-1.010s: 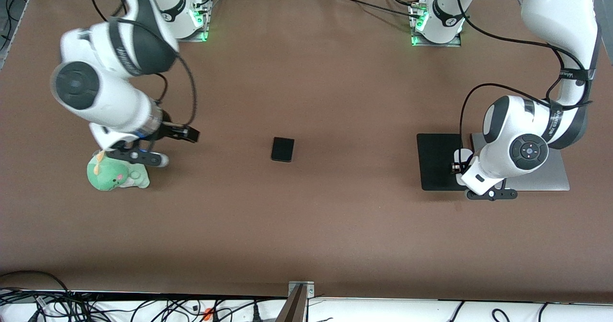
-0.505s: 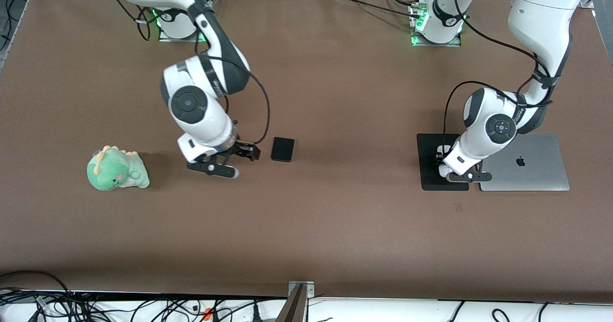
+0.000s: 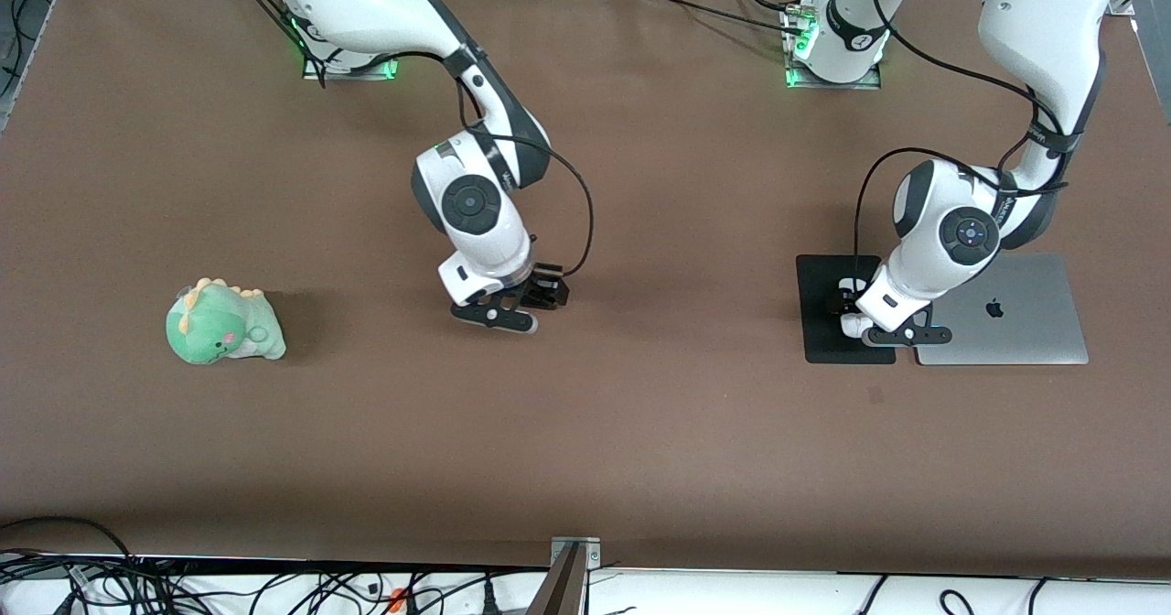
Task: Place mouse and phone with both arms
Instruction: 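Carry the mouse onto the mouse pad while the right gripper reaches the phone, then release the mouse and raise the left gripper while the right grasps the phone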
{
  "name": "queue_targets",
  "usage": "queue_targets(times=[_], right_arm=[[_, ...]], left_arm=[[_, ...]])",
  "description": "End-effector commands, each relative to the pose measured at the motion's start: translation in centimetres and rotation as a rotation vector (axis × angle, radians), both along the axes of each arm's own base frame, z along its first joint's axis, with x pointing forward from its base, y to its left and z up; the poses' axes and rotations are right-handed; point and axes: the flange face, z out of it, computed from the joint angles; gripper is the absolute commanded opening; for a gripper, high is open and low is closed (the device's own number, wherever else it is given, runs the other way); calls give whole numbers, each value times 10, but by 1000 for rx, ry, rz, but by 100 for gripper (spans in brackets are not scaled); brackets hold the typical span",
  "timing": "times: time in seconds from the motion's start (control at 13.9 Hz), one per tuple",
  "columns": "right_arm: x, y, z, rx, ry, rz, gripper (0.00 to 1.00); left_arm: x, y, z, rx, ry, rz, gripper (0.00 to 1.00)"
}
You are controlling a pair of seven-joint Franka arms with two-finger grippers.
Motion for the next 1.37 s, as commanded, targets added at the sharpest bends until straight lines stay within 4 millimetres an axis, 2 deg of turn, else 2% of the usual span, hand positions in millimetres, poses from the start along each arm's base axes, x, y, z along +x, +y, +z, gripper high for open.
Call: queue_targets(times=[0.0,0.14,0.22,0.43,0.58,0.79,0.87,0.94,1.08,1.15,1.23,1.3], right_arm=[[-2,2,-24,-26,-24,13,100],[-9,-1,-39,-41,-29,27,100],[-14,5,-44,-38,-35,30,100],[-22,13,-60,-40,-35,13,100],[-27,17,-66,-48,-36,28,100],[-32,12,-77,-73,-49,58,97],[-32,12,-76,-74,-47,64,83],[-31,12,-75,-72,-49,69,71],[-25,7,-70,-79,-38,66,50],[-22,7,-65,-80,-30,62,39],[-16,6,-56,-91,-13,57,35],[-3,0,-44,-98,-1,54,31]], left_arm=[[18,5,53,45,57,-11,100],[31,7,93,70,115,-49,100],[37,10,115,79,151,-81,100],[51,17,200,89,237,-145,100],[50,13,252,89,272,-143,100],[41,18,316,88,299,-113,100],[35,22,331,81,290,-135,100],[25,16,351,88,259,-179,100],[-1,35,373,119,193,-145,100],[-11,37,380,125,146,-141,100],[-20,35,378,106,115,-137,100],[-28,45,377,73,70,-115,100]])
